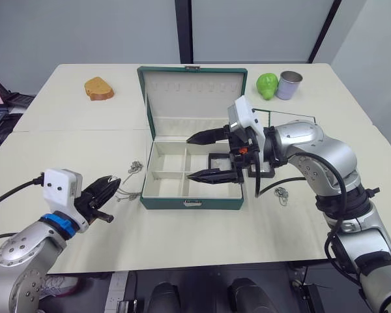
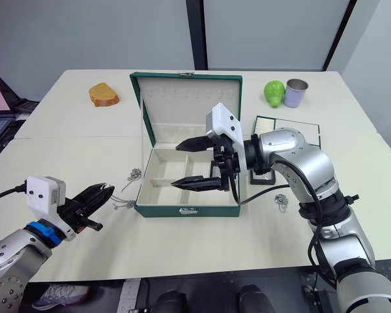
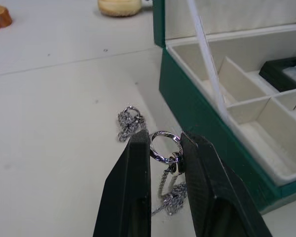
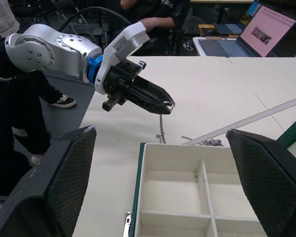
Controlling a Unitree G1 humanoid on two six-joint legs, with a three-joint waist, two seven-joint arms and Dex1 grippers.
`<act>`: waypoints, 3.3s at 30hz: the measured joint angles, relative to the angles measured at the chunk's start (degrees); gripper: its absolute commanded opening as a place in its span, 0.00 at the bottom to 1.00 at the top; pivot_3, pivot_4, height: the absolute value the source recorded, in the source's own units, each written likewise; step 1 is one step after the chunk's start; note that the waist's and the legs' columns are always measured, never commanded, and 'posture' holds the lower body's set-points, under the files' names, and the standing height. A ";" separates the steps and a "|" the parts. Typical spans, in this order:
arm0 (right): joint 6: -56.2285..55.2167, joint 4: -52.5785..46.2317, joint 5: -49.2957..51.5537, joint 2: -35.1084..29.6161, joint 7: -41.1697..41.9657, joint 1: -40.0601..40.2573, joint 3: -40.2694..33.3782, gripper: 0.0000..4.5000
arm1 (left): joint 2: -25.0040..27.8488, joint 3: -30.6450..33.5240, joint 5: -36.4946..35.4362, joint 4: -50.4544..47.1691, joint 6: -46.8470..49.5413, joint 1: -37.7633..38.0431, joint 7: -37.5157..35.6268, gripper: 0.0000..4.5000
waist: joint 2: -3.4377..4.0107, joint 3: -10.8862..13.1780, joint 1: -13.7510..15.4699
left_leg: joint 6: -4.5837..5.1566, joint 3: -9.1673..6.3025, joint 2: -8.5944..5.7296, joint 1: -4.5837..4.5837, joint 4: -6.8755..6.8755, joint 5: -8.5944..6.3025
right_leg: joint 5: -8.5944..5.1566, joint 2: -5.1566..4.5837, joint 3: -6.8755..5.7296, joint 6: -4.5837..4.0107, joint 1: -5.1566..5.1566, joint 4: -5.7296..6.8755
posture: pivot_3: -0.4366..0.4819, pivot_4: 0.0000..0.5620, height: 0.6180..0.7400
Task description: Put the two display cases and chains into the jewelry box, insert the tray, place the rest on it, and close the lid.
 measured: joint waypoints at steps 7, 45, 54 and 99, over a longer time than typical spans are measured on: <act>0.90 0.00 0.01 -0.24 0.19 -0.03 0.00 1.00 | -1.70 -2.71 2.73 0.14 -1.78 -0.29 0.27 0.29 | 0.00 0.00 -0.07 | 0.00 0.01 0.00 0.01 0.00 0.00 | 0.00 0.00 0.02 0.00 0.00 0.00 | 0.48 0.27 1.00; 3.74 -0.22 0.27 -1.95 1.50 -0.46 -0.49 1.00 | -14.32 -11.80 14.30 -0.12 2.91 -0.40 14.63 0.99 | -0.01 -0.01 -0.46 | 0.00 0.00 -0.03 0.02 0.00 0.00 | 0.00 0.01 0.08 0.00 0.08 -0.01 | 0.48 0.27 1.00; 3.76 -0.22 0.28 -1.95 1.50 -0.47 -0.49 1.00 | -14.13 -11.80 15.17 0.02 4.68 -1.44 15.37 0.99 | -0.01 -0.01 -0.46 | 0.00 0.00 -0.03 0.04 0.00 0.00 | 0.00 0.01 0.08 0.00 0.09 -0.01 | 0.48 0.27 1.00; 3.46 0.23 0.15 -1.95 1.62 -1.47 -0.52 1.00 | -16.79 -10.02 12.40 -1.27 8.14 -3.08 14.22 0.26 | 0.02 -0.03 -0.34 | 0.00 0.01 -0.04 0.15 -0.01 0.00 | 0.00 0.01 0.12 0.00 0.23 -0.04 | 0.48 0.27 1.00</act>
